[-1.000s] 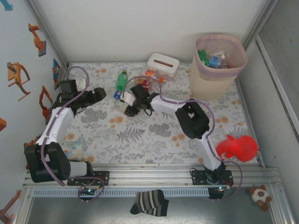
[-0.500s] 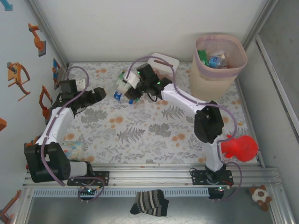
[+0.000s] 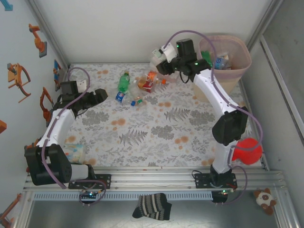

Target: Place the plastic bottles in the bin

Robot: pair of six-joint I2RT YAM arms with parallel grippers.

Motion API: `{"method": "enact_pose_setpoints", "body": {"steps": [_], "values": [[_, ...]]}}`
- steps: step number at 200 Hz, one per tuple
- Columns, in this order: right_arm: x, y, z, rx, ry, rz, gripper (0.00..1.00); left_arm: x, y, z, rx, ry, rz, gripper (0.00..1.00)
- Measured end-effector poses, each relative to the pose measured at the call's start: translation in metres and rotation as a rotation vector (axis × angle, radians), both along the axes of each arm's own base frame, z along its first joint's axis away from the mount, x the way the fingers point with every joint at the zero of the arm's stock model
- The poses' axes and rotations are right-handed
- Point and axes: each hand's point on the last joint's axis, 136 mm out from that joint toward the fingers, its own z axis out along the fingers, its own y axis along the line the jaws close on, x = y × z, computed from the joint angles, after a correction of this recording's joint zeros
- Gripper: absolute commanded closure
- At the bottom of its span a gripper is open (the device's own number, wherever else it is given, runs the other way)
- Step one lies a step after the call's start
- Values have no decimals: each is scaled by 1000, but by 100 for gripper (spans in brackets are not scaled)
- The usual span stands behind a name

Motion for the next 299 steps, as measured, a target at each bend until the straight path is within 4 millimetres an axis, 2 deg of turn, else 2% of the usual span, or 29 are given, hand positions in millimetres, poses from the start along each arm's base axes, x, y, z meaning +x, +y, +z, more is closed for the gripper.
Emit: {"method": "enact_pose_setpoints", "body": {"steps": [72, 109, 143, 181, 208, 231, 270, 299], "values": [[35, -129, 50, 25, -79, -274, 44, 0, -1, 0, -4, 2, -3, 22], [41, -179, 72, 38, -122, -380, 43, 0, -1, -1, -4, 4, -3, 22], [45, -218, 77, 46, -129, -463, 43, 0, -1, -1, -4, 4, -3, 21], [50, -273, 75, 27, -120, -585, 43, 0, 0, -2, -4, 6, -3, 21], [62, -304, 63, 19, -99, -645, 43, 1, 0, -2, -4, 6, -2, 22], [77, -323, 39, 23, -42, -688, 43, 1, 0, -2, -4, 6, -1, 22], [91, -338, -7, 28, 75, -761, 44, 1, 2, -2, -4, 6, 4, 22], [94, -344, -25, 29, 118, -810, 44, 1, 2, -2, -4, 6, 5, 21]]}}
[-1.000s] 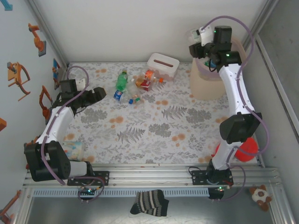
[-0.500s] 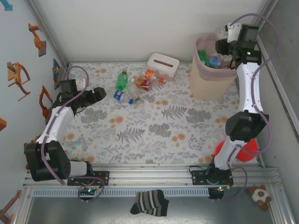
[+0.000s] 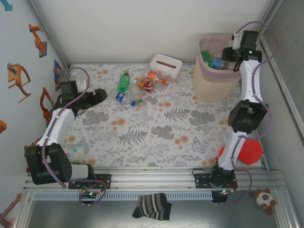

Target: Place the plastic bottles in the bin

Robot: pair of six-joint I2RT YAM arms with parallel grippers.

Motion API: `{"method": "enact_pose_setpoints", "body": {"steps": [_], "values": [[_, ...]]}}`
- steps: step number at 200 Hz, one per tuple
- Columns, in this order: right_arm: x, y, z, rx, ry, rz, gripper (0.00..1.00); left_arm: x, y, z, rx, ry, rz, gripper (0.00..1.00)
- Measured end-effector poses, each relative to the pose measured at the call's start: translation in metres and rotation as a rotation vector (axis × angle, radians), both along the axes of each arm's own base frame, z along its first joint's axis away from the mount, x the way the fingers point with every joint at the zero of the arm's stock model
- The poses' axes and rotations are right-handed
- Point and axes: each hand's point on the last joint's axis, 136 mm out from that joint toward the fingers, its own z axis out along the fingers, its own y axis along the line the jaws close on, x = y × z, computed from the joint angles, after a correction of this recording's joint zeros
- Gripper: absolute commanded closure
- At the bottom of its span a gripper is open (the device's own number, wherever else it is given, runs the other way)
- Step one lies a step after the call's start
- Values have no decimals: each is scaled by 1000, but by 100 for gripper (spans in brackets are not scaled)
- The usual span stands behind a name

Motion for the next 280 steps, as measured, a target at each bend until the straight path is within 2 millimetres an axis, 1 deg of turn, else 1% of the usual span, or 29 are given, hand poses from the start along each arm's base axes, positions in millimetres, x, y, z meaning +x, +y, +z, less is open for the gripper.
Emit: {"method": "enact_pose_setpoints", "body": {"steps": [50, 62, 82, 97, 124, 150, 167, 185, 211, 229, 241, 257, 266, 280], "values": [[0, -10, -17, 27, 25, -93, 44, 0, 0, 0, 0, 0, 1, 21], [0, -13, -23, 33, 29, -115, 41, 0, 0, 0, 0, 0, 1, 22], [1, -13, -32, 49, 35, -132, 34, 0, 0, 0, 0, 0, 1, 22], [1, -14, -35, 58, 36, -150, 29, 0, 0, 0, 0, 0, 1, 21], [2, -13, -34, 74, 31, -168, 23, 0, 0, 0, 0, 0, 1, 21], [0, -11, -30, 78, 26, -175, 21, 0, 0, 0, 0, 0, 1, 22], [-5, -9, -22, 78, 21, -177, 20, 0, 0, 0, 0, 0, 1, 22], [-10, -7, -6, 71, -1, -178, 20, 0, 0, 0, 0, 0, 1, 22], [-19, -3, 25, 61, -58, -178, 20, 0, 0, 0, 0, 0, 1, 22], [-25, 4, 50, 59, -105, -166, 20, 0, 0, 0, 0, 0, 1, 21], [-28, 8, 63, 58, -130, -158, 22, 0, 0, 0, 0, 0, 1, 22], [-31, 12, 75, 64, -152, -151, 30, 0, 0, 0, 0, 0, 1, 22], [-32, 15, 78, 75, -160, -140, 33, 0, 0, 0, 0, 0, 1, 22], [-33, 19, 78, 100, -155, -127, 35, 0, 0, 0, 0, 0, 1, 21]]}}
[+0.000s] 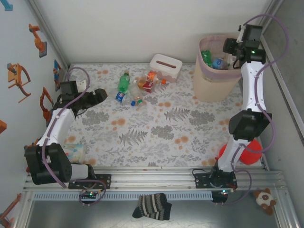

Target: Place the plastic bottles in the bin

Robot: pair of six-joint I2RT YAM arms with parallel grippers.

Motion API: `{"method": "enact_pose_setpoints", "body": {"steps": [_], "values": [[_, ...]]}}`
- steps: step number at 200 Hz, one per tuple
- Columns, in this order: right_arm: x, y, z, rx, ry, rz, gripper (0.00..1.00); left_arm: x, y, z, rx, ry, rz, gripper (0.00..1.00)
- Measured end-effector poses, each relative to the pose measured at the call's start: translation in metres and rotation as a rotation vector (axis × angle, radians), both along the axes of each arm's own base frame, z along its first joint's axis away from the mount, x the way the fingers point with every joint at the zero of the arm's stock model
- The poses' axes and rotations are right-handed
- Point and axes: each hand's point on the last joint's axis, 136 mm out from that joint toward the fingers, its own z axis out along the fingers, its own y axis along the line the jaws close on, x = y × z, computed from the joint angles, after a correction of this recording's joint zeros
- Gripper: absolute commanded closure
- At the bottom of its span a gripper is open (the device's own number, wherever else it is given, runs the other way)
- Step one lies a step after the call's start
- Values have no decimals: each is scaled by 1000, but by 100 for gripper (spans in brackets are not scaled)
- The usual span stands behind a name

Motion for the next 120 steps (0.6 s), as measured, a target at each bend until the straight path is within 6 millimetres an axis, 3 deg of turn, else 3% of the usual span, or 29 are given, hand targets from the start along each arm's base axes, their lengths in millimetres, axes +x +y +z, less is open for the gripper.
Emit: {"method": "enact_pose_setpoints", "body": {"steps": [51, 100, 120], "values": [[15, 21, -14, 99, 28, 96, 39, 0, 0, 0, 0, 0, 0, 22], [41, 17, -71, 146, 126, 89, 42, 0, 0, 0, 0, 0, 0, 22], [44, 9, -78, 140, 135, 63, 43, 0, 0, 0, 1, 0, 0, 21]]}}
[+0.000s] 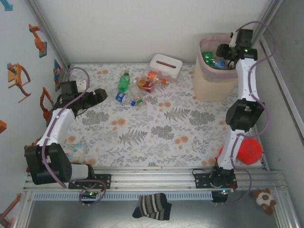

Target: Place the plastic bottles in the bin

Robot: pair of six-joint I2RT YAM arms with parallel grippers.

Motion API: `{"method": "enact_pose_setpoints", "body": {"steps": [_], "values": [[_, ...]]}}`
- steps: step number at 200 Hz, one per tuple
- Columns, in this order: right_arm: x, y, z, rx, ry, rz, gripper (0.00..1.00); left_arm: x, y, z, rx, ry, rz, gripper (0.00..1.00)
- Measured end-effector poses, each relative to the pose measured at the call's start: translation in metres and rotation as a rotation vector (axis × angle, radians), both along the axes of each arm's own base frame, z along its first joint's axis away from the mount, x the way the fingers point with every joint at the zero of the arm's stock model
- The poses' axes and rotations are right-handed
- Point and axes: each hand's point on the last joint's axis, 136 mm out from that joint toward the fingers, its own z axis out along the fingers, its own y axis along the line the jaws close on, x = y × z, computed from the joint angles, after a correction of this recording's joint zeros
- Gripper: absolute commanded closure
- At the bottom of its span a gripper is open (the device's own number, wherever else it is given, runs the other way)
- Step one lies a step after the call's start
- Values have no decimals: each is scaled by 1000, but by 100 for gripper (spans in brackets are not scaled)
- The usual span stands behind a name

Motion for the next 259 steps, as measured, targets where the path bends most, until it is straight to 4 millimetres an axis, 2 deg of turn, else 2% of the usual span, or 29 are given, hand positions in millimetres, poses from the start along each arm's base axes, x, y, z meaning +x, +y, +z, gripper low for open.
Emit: {"method": "enact_pose_setpoints", "body": {"steps": [24, 52, 86, 111, 137, 158, 177, 218, 235, 259], "values": [[-4, -14, -6, -25, 23, -53, 43, 0, 0, 0, 0, 0, 0, 22], [-9, -18, -18, -24, 59, -72, 44, 0, 0, 0, 0, 0, 0, 22], [-16, -11, -7, -4, 47, -55, 46, 0, 0, 0, 1, 0, 0, 21], [-26, 4, 19, 21, 5, -21, 55, 0, -1, 0, 2, 0, -1, 22], [-41, 34, 49, 72, -48, 64, 62, 0, -2, 0, 4, 0, -4, 22], [-50, 58, 58, 121, -58, 141, 67, -1, -4, -1, 9, 2, -8, 21], [-53, 73, 47, 154, -28, 184, 73, -1, -5, -2, 14, 5, -8, 22], [-44, 79, -7, 189, 86, 189, 81, -2, -5, -3, 19, 8, -6, 22], [-36, 80, -13, 198, 77, 196, 81, -2, -6, -3, 22, 9, -8, 21], [-36, 80, -10, 195, 70, 194, 81, -3, -10, -3, 26, 9, -16, 22]]}}
